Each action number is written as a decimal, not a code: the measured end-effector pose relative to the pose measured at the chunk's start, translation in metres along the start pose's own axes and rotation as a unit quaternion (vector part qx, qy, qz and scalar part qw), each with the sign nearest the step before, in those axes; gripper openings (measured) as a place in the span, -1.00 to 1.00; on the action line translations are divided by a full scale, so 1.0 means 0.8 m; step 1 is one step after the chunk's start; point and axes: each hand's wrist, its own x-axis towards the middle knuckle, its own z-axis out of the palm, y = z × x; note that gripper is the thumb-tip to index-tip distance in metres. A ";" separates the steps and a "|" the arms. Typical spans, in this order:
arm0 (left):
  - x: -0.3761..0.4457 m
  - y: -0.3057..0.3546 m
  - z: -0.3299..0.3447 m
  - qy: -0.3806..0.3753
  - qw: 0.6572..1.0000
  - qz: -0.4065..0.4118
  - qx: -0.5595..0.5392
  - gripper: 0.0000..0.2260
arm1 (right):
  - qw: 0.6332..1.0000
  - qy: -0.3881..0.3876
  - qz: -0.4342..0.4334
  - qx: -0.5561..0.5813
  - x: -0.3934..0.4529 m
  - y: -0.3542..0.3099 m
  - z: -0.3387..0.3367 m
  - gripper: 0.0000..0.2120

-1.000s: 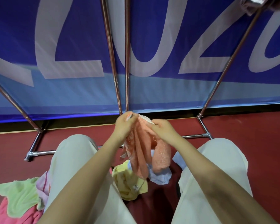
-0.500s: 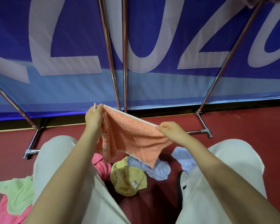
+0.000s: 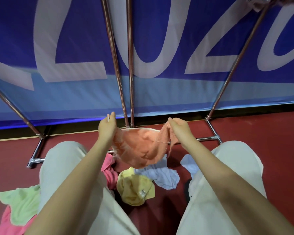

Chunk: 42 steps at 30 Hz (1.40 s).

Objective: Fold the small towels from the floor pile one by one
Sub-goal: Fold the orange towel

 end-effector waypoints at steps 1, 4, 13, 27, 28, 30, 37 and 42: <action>-0.001 0.000 0.003 -0.013 0.999 -0.014 -0.032 -0.56 | 1.000 0.000 0.006 -0.002 0.001 -0.001 0.005 -0.70; -0.007 0.008 0.010 -0.079 0.991 -0.056 -0.089 -0.63 | 0.999 0.032 0.028 0.029 0.003 -0.006 0.014 -0.81; -0.033 0.031 0.031 -0.216 0.927 -0.123 -0.279 -0.82 | 0.975 0.006 0.059 0.213 0.000 -0.029 0.034 -0.93; -0.031 0.018 0.028 -0.114 0.976 0.005 -0.188 -0.83 | 0.994 -0.020 -0.090 0.059 -0.010 -0.041 0.048 -0.88; -0.031 0.019 0.028 -0.112 0.976 0.005 -0.186 -0.83 | 0.994 -0.006 -0.110 0.026 -0.008 -0.038 0.047 -0.90; -0.030 0.019 0.027 -0.108 0.978 0.005 -0.180 -0.83 | 0.987 0.028 -0.156 -0.038 -0.003 -0.032 0.047 -0.88; -0.029 0.013 0.027 -0.094 0.973 -0.052 -0.203 -0.79 | 0.990 -0.028 -0.140 -0.010 -0.013 -0.037 0.042 -0.81; -0.028 0.011 0.027 -0.096 0.954 -0.105 -0.264 -0.88 | 0.994 -0.025 -0.109 -0.007 -0.012 -0.035 0.047 -0.76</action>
